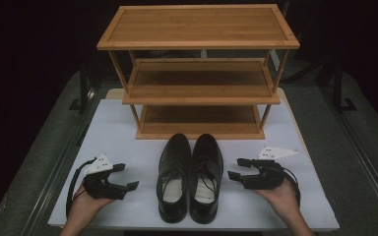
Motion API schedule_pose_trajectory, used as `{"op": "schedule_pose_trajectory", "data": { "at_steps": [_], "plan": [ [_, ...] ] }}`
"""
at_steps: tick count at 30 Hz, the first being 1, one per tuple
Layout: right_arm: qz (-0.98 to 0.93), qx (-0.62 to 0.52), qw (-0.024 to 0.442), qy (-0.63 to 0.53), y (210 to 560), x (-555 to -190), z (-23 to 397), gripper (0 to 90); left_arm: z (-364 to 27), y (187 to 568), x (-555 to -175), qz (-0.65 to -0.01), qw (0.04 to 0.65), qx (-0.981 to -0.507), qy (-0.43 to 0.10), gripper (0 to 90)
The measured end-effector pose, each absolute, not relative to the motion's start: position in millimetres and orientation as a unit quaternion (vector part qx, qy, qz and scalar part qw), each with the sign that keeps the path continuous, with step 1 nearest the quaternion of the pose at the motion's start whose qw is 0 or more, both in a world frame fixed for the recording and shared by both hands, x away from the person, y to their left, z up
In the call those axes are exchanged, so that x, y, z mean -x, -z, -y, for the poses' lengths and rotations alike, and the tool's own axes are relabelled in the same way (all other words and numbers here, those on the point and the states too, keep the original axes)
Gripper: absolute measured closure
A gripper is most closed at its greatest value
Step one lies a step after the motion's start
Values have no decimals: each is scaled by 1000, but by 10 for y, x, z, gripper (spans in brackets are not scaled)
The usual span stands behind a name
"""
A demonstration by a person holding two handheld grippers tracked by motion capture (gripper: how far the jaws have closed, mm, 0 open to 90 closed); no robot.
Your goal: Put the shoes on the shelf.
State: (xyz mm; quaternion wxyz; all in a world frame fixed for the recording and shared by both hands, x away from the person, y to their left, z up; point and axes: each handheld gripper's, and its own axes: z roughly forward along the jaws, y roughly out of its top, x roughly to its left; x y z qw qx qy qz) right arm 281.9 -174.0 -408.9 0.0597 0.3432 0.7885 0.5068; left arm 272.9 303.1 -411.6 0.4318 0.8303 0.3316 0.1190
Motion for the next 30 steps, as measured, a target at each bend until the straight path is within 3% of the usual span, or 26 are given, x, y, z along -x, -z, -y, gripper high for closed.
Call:
{"op": "schedule_pose_trajectory", "data": {
  "at_steps": [4, 18, 30],
  "plan": [
    [-788, -330, 61, -517, 4042, -2787, 1712, 407, -2931, 4008, -2750, -317, 444, -830, -112, 147],
    [-801, -307, 52, -512, 3838, -2754, 1444, 428, -2562, 3706, -2856, -265, 481, -831, -90, 261],
    [-808, -297, 41, -507, 3851, -2882, 1217, 446, -2282, 3705, -2974, -245, 486, -835, -79, 321]
  ]
}}
